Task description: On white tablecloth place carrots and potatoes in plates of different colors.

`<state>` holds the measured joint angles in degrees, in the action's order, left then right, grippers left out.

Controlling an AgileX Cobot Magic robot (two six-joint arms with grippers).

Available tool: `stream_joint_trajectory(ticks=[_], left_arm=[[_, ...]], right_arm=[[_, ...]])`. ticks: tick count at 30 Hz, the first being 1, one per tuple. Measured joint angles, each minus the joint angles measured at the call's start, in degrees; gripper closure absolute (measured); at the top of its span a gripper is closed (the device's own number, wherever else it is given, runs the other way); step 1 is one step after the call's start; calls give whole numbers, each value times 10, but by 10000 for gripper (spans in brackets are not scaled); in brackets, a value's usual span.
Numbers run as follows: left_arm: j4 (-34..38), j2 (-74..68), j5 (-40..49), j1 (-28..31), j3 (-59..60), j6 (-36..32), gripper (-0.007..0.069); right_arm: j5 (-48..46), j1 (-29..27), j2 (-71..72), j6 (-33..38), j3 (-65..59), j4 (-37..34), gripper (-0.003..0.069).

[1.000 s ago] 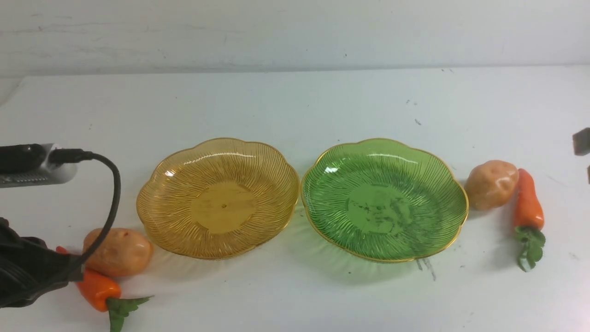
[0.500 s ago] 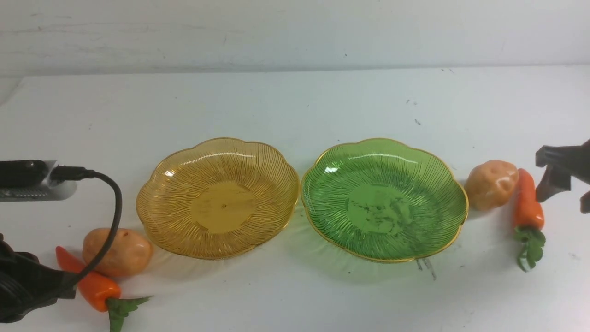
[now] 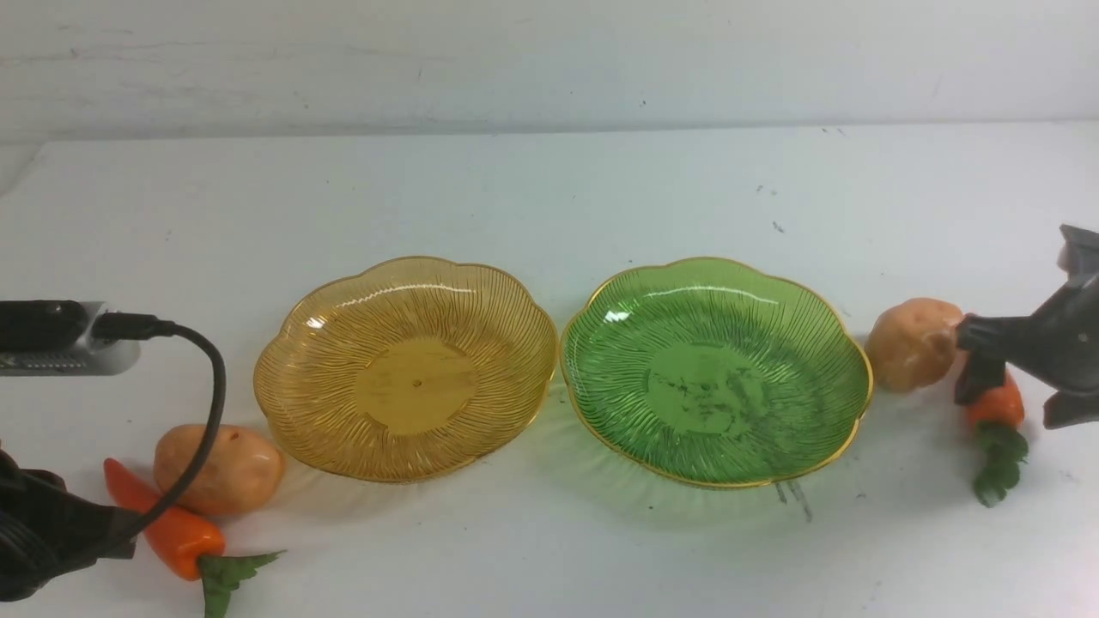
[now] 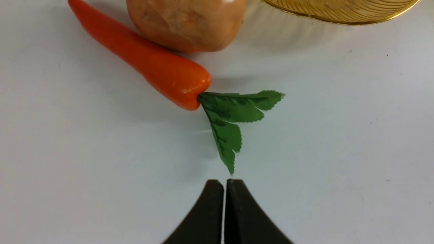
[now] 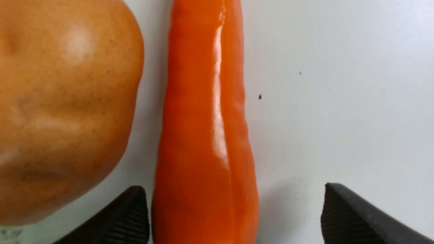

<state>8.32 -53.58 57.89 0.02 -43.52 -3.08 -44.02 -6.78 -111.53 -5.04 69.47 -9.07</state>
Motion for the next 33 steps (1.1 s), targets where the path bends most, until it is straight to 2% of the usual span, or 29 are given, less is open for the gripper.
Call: stream_joint_trajectory(ticks=[1,2,8,11,14,17,21,24,26,28,32,33], left_arm=[[0,0,0,0,0,0,627],[0,0,0,0,0,0,627],[-1,0,0,0,0,0,627],[-1,0,0,0,0,0,627],[-1,0,-3,0,0,0,627],[-1,1,-8,0,0,0,627],[-1,1,-8,0,0,1,627],[-1,1,-7,0,0,4,627],[-1,1,-3,0,0,6,627],[-1,1,-1,0,0,9,627],[-6,1,7,0,0,31,627],[-14,1,14,0,-1,42,627]], right_arm=[[-4,0,0,0,0,8,268],[-8,0,0,-1,1,16,302],[-56,-11,55,-38,13,68,288],[-65,-3,130,-45,21,39,288],[-38,58,189,-8,26,-56,288],[1,134,184,41,29,-129,288],[44,209,128,68,37,-153,288],[26,225,70,68,69,-153,286],[-12,225,44,59,94,-153,242],[-50,226,33,55,115,-148,153],[-123,226,35,58,166,-123,26],[-143,226,37,58,179,-115,15]])
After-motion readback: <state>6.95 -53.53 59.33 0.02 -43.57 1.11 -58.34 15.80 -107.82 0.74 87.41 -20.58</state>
